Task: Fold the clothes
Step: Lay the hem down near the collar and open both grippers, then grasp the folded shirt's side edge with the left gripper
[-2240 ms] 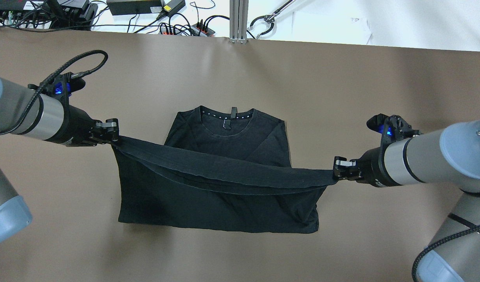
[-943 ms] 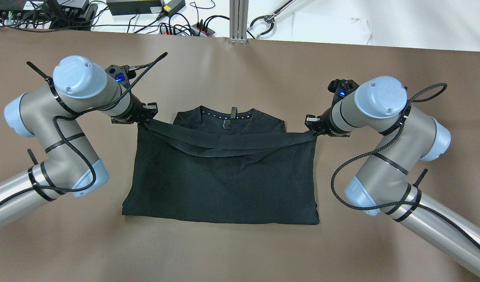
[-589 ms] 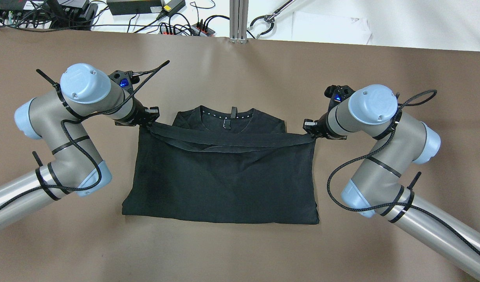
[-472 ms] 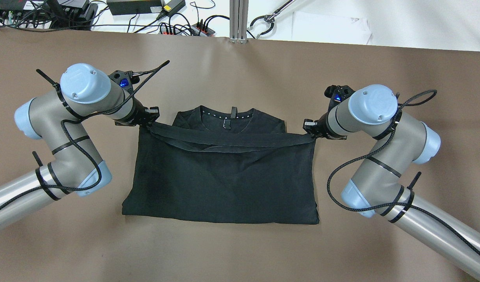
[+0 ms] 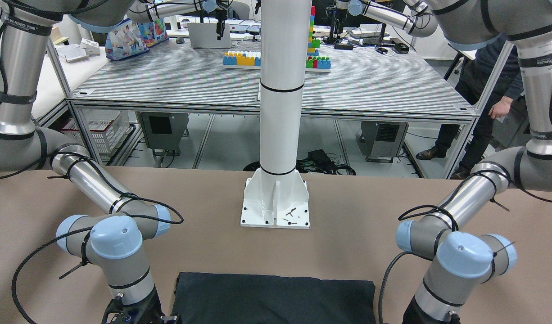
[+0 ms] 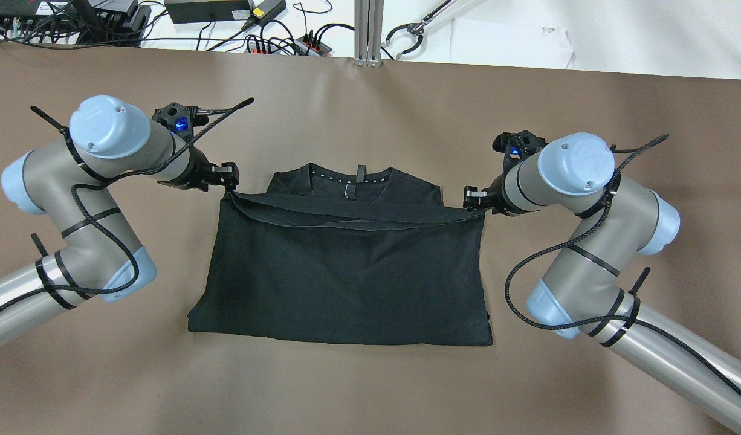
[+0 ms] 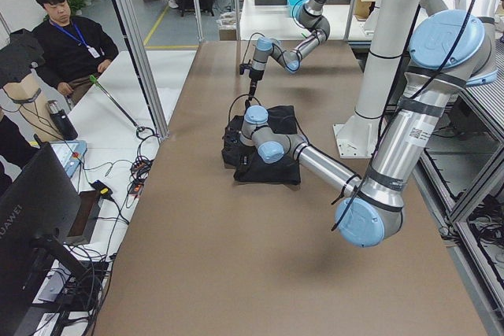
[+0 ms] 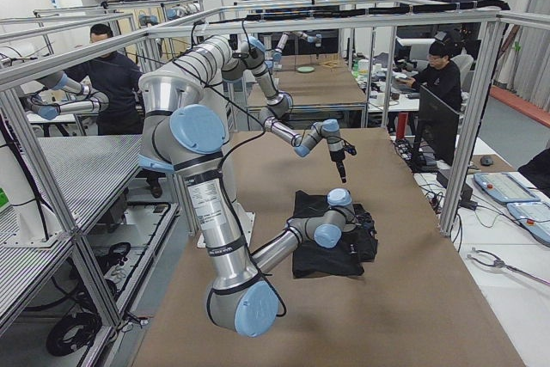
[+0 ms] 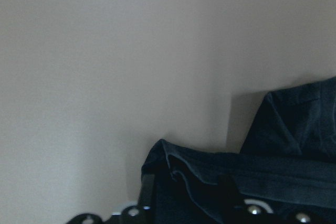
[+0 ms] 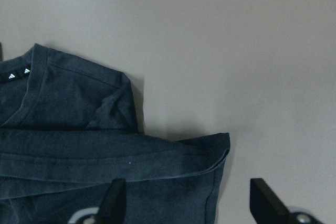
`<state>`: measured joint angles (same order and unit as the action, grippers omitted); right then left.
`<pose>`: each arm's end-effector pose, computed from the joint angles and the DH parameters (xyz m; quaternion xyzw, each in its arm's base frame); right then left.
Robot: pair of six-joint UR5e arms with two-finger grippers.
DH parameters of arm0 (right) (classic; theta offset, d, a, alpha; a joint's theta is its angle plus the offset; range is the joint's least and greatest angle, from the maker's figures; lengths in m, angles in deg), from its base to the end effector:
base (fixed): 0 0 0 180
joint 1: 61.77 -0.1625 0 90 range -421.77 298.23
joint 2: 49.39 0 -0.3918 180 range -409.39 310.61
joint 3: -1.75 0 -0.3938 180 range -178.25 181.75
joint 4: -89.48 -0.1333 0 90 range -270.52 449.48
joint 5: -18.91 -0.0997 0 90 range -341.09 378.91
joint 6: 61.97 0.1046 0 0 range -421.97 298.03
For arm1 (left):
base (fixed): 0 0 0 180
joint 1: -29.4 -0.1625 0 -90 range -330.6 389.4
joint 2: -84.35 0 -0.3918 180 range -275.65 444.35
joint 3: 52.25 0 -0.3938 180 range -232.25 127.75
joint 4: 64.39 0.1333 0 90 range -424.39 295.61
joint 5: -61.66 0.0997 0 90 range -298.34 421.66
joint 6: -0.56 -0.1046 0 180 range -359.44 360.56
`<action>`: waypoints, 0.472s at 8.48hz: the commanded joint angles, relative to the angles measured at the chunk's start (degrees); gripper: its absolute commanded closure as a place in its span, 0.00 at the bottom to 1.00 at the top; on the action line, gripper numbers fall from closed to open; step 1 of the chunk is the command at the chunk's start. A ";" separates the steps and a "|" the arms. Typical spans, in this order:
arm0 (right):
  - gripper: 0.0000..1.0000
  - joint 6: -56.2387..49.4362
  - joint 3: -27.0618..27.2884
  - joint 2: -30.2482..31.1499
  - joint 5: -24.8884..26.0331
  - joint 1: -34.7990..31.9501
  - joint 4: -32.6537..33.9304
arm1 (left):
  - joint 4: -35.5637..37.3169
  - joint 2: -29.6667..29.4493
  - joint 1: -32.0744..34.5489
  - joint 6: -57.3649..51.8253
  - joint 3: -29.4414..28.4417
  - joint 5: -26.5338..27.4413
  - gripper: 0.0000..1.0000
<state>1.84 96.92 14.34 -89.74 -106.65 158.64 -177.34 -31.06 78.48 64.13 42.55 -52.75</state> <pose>-0.3893 -0.5286 0.2902 0.1343 -0.4383 0.0734 0.8857 0.3541 -0.5460 0.2956 0.1183 0.4615 -0.0789 0.8757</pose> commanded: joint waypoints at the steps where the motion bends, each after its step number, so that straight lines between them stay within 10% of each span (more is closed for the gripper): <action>1: 0.06 -0.35 1.86 1.31 -0.08 0.06 -0.08 | -0.34 7.71 0.41 -0.38 8.71 -3.35 0.00; 4: 0.06 0.08 2.03 1.40 0.01 1.20 -0.35 | -10.25 15.54 -7.75 1.80 9.44 -2.30 0.00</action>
<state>1.51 98.79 15.63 -89.78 -106.24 158.42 -182.08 -20.14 75.16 64.43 51.42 -55.45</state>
